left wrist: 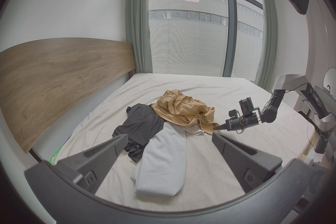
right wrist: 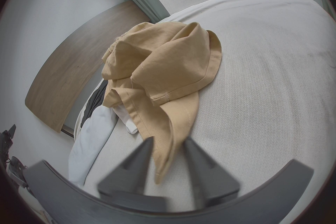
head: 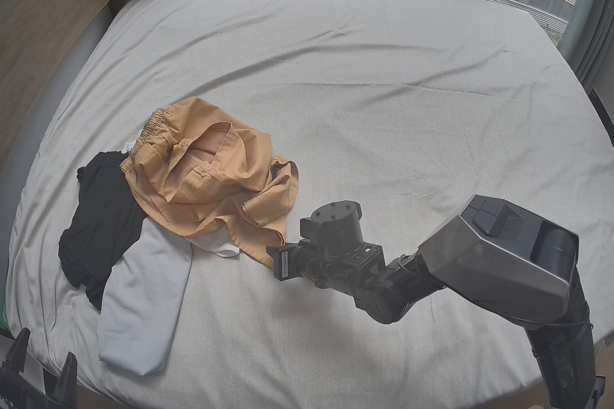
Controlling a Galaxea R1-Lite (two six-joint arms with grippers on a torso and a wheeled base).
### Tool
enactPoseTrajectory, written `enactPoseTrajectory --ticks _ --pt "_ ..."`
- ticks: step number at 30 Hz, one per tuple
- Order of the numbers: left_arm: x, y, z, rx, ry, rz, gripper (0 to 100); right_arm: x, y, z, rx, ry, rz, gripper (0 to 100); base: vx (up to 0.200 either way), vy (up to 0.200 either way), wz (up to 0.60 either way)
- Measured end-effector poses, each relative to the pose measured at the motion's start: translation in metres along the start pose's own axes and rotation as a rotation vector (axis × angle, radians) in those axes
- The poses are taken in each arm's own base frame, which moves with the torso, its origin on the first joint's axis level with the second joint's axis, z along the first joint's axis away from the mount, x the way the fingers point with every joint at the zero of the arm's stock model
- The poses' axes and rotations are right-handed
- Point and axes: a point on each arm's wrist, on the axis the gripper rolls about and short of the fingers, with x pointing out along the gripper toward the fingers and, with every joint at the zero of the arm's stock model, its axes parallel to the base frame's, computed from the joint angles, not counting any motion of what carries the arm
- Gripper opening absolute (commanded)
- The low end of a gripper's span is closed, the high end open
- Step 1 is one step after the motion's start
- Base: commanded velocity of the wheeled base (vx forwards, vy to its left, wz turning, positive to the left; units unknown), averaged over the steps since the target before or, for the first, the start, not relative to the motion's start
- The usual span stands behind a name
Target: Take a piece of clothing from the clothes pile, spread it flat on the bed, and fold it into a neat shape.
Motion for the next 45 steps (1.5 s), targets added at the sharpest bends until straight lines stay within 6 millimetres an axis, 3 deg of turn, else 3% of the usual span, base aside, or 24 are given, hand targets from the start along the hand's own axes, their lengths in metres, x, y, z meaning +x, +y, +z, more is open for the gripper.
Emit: enactPoseTrajectory --ticks 10,22,45 --pt "0.0 0.0 0.0 -0.001 0.0 0.0 100 -0.004 -0.007 -0.007 0.003 0.022 -0.044 0 0.0 0.0 0.0" --pt "0.0 0.0 0.0 0.0 0.0 0.0 100 -0.033 -0.013 -0.019 0.005 0.082 -0.076 0 0.0 0.0 0.0" --pt "0.0 0.0 0.0 0.0 0.0 0.0 100 -0.093 0.004 -0.04 -0.023 0.166 -0.065 0 0.0 0.0 0.0"
